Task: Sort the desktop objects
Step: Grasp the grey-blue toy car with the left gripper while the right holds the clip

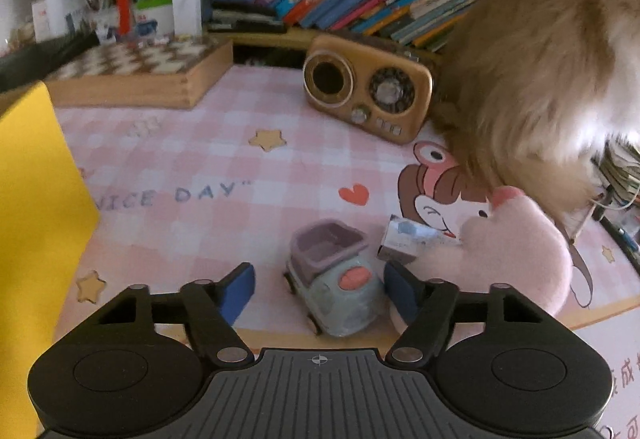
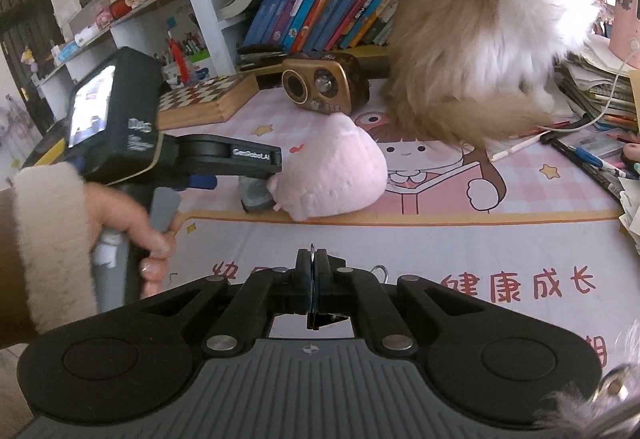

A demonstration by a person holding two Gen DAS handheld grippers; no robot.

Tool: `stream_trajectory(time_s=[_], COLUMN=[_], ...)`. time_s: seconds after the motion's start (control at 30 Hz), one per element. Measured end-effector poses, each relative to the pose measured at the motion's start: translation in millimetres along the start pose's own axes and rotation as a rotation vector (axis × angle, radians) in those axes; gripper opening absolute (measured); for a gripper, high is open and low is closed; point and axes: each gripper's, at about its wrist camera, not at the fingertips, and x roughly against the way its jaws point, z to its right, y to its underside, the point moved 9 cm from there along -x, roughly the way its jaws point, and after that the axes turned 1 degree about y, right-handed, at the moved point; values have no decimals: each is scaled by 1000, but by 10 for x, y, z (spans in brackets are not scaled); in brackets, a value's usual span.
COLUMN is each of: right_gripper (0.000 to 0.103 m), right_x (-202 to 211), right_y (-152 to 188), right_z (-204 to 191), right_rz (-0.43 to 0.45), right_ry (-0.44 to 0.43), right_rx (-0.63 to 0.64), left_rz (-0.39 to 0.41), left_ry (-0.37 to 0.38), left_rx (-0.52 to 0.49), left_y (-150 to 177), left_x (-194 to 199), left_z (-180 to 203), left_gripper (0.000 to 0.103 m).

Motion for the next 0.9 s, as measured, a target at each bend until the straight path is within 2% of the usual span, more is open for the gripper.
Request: stream_trajectory(time_s=[0.1,0.23,0.33,0.57,0.9], right_gripper=[2,2,2,2,2], right_x=[11,33,46,53,177], right_y=[10,17,26,43,59], right_z=[12,18,16,-49,-222], right_rz=[-4,-3,-2,-5,14], right_ry=[3,7,10,2,-11], right_rx=[-1,-3,-3,12,45], left_rz=[-15,-18,-10,59,90], left_ry=[-4,6,-11,42,107], left_rx=[-24,-45,-73,-65,-17], left_y=[40,52,62,54,353], left_x=[-65,-47,40,534,1287], left_z=[51,70,46,-34,-227], left_gripper=[55,46,46,46,46])
